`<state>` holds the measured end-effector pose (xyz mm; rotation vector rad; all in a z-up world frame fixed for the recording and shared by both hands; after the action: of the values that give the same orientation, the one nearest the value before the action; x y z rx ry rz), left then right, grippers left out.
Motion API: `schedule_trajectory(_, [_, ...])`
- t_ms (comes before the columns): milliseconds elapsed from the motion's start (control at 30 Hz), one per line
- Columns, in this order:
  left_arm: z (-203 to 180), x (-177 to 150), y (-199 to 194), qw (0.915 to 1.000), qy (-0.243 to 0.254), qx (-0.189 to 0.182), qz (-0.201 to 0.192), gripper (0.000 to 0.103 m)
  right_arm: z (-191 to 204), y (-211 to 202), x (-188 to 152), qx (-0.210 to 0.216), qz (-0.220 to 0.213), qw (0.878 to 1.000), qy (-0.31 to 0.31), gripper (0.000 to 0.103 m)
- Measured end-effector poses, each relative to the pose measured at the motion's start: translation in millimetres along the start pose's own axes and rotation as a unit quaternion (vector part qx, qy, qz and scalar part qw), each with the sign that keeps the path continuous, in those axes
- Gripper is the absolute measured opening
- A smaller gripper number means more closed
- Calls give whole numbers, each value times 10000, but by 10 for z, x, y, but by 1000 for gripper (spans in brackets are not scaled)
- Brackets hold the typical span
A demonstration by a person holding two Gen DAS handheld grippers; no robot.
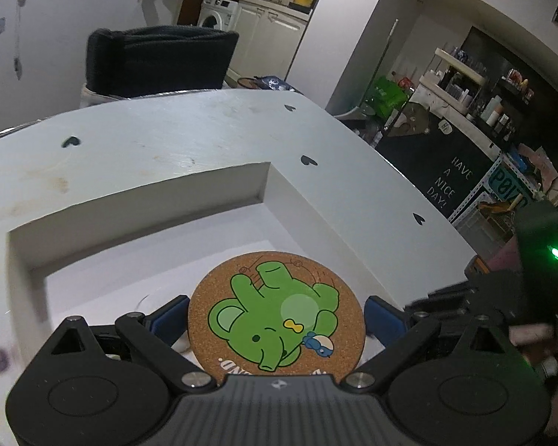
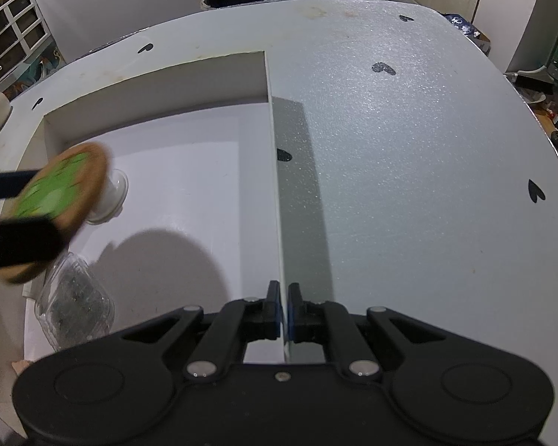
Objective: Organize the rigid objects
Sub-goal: 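Carry the cork coaster into the tray and release it there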
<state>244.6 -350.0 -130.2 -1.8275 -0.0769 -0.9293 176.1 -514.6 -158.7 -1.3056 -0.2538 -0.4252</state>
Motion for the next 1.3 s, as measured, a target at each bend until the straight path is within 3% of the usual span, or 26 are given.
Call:
schedule_trajectory(367, [-122, 24, 434, 9993, 273, -101, 239, 98, -24, -8, -9, 47, -10, 10000, 64, 4])
schedule_trajectory(467, [-121, 20, 451, 9993, 236, -58, 286, 103, -28, -12, -14, 56, -15, 10000, 72, 4])
schedule_trajectory(900, [-170, -64, 240, 9984, 456, -19, 322, 103, -45, -8, -9, 67, 4, 10000, 50, 4])
schedule_trajectory(1300, [-219, -173, -176, 9980, 610, 65, 122, 103, -50, 1, -15, 77, -9, 10000, 42, 4])
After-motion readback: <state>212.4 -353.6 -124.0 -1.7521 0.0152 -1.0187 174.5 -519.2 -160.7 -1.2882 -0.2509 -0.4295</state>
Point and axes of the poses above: each gripper's, at about its wrist camera, not at the fingertips, and y roughly the way its jaws point, z to its left, x to its top, the point moved 3 cm from there along y, roughly the way its jaws point, and after that the axes turned 11 degrees about x, right-handed, at the moved point
